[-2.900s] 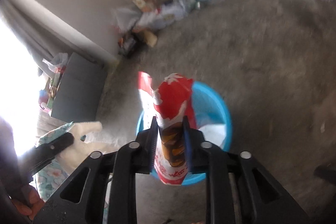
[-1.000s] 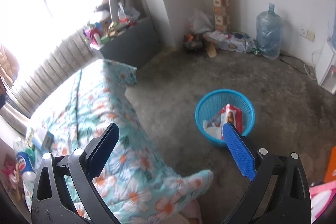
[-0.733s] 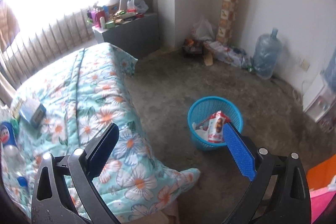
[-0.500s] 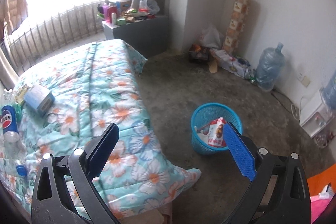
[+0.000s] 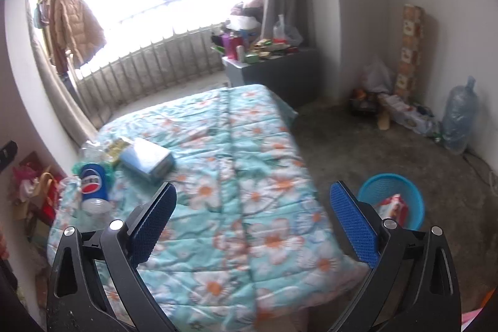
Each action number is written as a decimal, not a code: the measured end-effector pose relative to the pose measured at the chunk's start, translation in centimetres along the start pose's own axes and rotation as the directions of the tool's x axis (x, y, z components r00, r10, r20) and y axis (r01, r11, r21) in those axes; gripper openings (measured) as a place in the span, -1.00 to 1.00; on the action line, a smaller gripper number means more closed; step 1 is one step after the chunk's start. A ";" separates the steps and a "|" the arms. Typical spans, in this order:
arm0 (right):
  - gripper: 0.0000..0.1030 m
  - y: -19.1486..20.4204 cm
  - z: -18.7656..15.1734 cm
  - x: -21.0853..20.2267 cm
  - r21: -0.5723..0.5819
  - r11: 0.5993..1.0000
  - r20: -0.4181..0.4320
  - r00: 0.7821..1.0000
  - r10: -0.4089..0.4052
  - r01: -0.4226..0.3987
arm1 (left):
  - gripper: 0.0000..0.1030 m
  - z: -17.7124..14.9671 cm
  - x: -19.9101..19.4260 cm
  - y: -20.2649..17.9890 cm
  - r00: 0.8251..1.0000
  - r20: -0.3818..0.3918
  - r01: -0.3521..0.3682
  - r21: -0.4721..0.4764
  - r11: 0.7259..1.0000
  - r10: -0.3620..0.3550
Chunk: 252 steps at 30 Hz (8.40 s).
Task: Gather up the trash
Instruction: 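Move both open tools back toward the trash on the quilt, then grasp the green plastic bag with the left tool while the right tool grasps the Pepsi bottle, then hold the green bag in the left tool while the right tool holds the Pepsi bottle, then carry the bag and bottle to the blue wastebasket and open both tools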
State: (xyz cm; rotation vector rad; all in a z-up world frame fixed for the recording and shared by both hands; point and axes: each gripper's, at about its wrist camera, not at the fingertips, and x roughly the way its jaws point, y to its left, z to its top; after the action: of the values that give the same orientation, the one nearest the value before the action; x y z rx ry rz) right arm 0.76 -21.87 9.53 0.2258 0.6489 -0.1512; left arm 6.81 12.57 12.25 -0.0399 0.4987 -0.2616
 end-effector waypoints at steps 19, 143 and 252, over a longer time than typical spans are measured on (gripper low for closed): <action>0.84 13.9 -0.9 10.5 0.061 0.866 -0.353 0.801 0.484 -0.496 | 0.72 -4.5 5.0 9.4 0.979 -0.183 -0.128 -0.193 0.973 0.092; 0.24 -0.9 -5.5 11.0 0.422 0.844 -0.442 0.738 0.510 -0.331 | 0.16 -11.9 11.3 -1.4 0.727 -0.569 0.297 -0.244 0.923 -0.384; 0.36 -41.3 -15.5 14.5 0.817 0.563 -0.242 0.959 0.147 0.120 | -0.15 -15.0 43.6 -52.2 0.417 -0.876 0.519 0.012 0.855 -0.241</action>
State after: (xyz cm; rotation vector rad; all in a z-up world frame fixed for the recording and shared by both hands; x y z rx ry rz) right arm -5.43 -58.72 -18.00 1.2104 0.8302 -0.4191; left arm 24.10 -48.66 -16.04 0.2882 1.4788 -0.8444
